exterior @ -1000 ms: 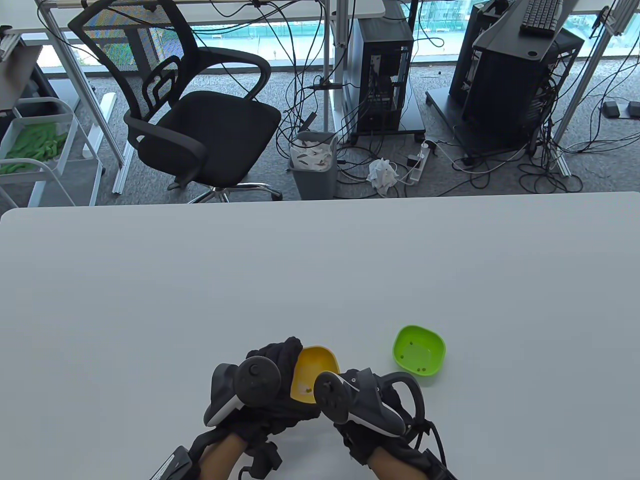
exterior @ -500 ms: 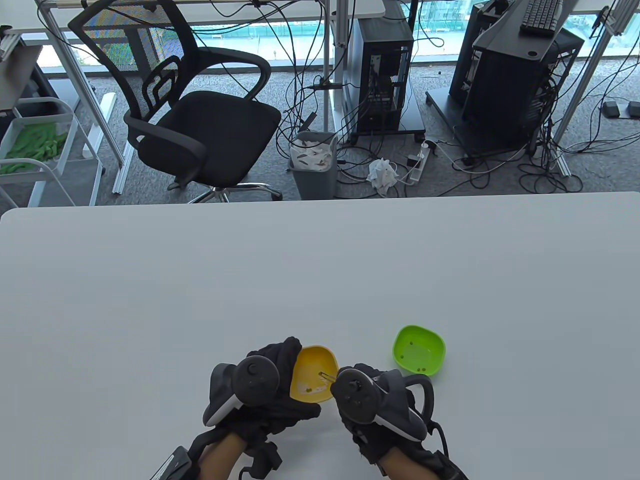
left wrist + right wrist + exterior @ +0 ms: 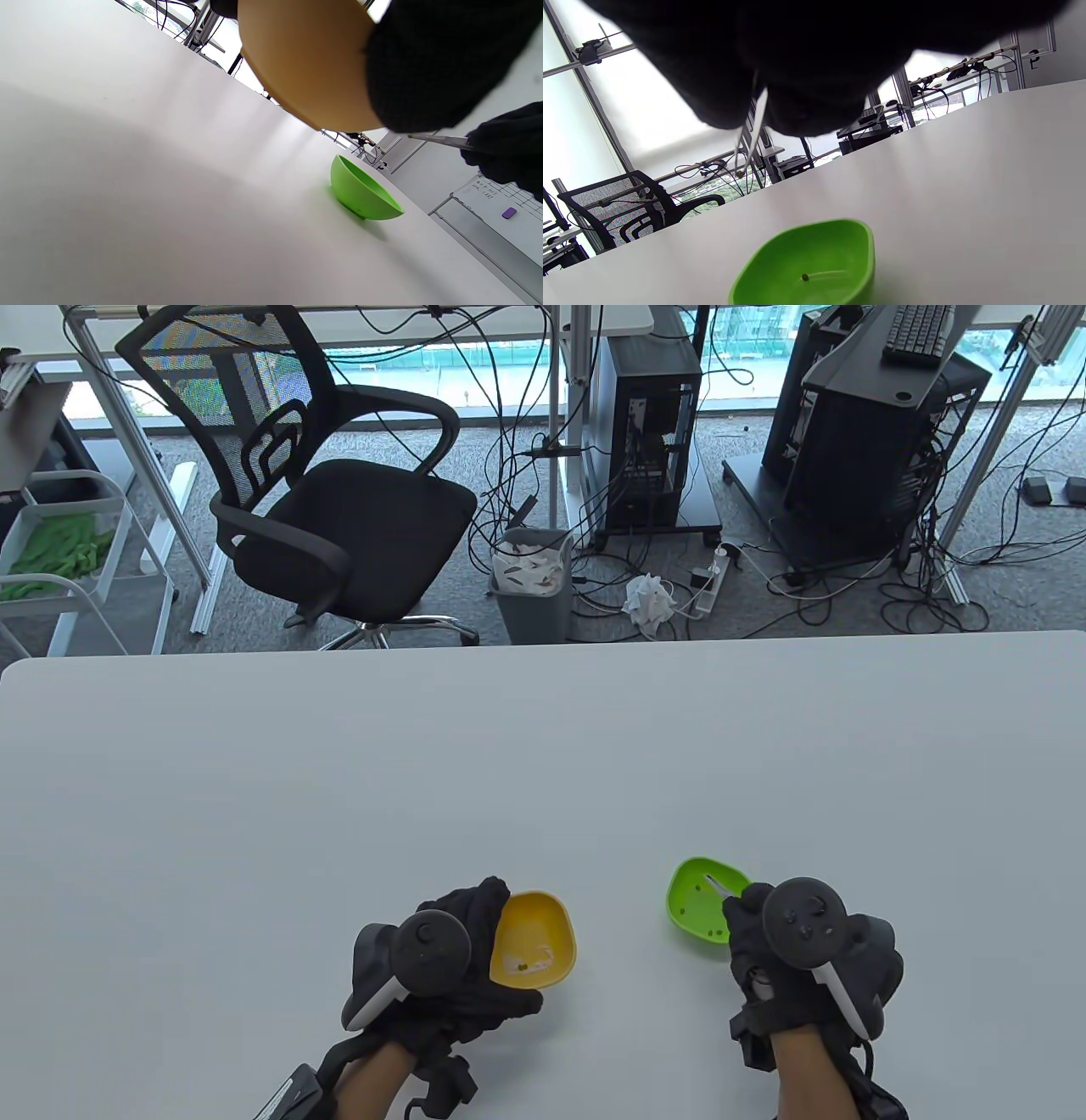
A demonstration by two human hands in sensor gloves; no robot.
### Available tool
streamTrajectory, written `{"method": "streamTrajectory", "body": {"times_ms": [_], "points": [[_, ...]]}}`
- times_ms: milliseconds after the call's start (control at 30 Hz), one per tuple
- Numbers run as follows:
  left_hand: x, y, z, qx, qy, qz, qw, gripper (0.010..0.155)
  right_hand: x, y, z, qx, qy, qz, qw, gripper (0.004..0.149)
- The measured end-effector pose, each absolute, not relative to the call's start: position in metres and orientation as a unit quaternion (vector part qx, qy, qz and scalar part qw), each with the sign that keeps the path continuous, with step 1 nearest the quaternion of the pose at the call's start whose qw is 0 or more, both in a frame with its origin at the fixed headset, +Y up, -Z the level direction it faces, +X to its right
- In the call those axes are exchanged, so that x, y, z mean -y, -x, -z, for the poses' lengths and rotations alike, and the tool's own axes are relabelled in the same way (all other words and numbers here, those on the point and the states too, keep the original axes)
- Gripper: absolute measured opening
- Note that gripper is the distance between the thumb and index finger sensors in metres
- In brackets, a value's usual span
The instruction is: Pick mung beans with tweezers into small dish
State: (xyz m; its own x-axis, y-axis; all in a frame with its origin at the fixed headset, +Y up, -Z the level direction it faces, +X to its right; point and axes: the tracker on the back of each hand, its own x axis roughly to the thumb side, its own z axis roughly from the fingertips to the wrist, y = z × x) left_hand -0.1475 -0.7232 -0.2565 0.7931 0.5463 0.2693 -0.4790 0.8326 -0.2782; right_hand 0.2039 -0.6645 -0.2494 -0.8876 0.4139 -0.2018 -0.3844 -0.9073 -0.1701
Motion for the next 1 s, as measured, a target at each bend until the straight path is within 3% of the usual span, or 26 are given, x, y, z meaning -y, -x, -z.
{"method": "streamTrajectory", "body": {"times_ms": [1000], "points": [[0.724,0.149,0.255,0.174,0.097,-0.271,0.942,0.121,0.677,-0.207,0.256,0.03,0.14,-0.966,0.215,0.035]]}}
